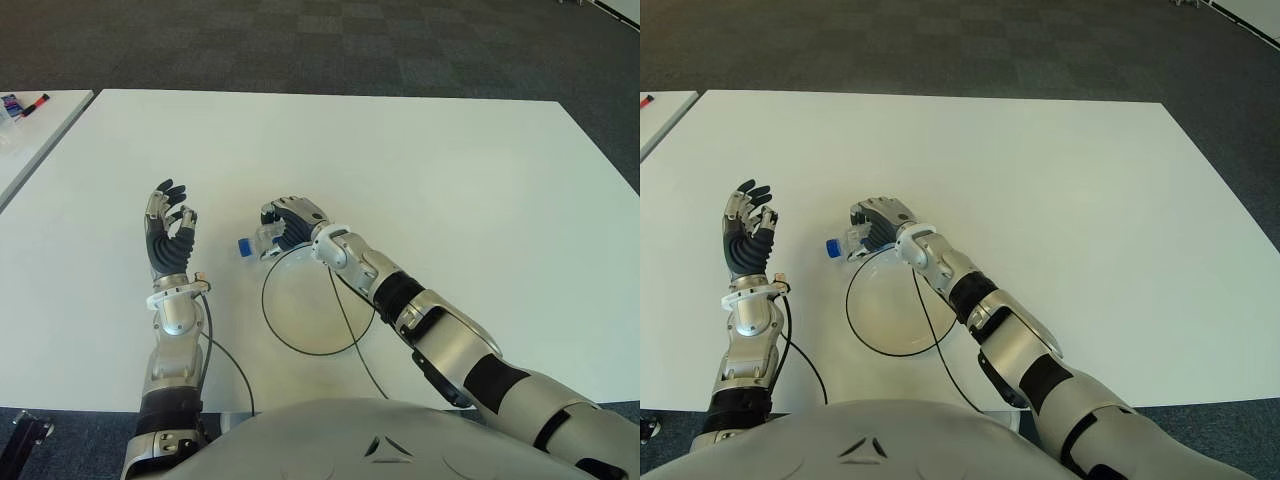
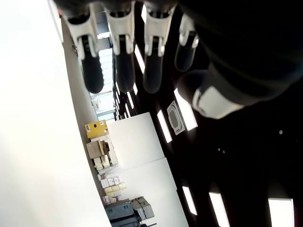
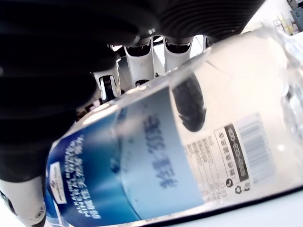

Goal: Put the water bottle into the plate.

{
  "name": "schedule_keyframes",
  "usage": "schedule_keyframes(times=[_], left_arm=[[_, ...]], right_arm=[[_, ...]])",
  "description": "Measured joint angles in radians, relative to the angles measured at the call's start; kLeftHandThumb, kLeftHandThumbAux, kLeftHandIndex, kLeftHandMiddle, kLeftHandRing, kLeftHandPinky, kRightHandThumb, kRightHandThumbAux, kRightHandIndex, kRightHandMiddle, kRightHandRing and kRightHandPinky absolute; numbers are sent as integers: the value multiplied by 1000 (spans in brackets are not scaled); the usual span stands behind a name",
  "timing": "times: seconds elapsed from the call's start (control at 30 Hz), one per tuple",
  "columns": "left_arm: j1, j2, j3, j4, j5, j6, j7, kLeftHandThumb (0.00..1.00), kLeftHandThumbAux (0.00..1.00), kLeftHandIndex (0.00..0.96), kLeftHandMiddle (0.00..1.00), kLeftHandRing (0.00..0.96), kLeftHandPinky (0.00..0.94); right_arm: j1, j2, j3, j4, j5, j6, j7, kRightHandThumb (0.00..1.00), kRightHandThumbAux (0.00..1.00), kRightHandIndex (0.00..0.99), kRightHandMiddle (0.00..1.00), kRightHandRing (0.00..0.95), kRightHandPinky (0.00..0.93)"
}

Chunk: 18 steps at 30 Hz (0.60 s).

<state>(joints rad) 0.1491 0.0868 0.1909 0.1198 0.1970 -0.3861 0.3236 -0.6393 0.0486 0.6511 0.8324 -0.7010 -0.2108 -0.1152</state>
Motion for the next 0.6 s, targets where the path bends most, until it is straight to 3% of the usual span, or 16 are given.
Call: schedule_keyframes(times=[0.37, 0.43, 0.6], left_arm=[[0, -1, 1, 0, -2, -5, 5, 666, 621, 170, 245, 255, 313], [0, -1, 1, 0, -4, -5, 5, 671, 622, 172, 248, 259, 314], [0, -2, 1, 0, -14, -7, 5, 678, 622, 172, 251, 260, 306]], right_arm=[[0, 0, -17, 21, 15, -72, -5, 1000, 674, 330, 476, 488, 502], [0, 0, -23, 25, 21, -83, -5, 1000, 670, 384, 453, 476, 494], [0, 0, -31, 31, 24, -106, -9, 1000, 673, 339, 471, 484, 504]])
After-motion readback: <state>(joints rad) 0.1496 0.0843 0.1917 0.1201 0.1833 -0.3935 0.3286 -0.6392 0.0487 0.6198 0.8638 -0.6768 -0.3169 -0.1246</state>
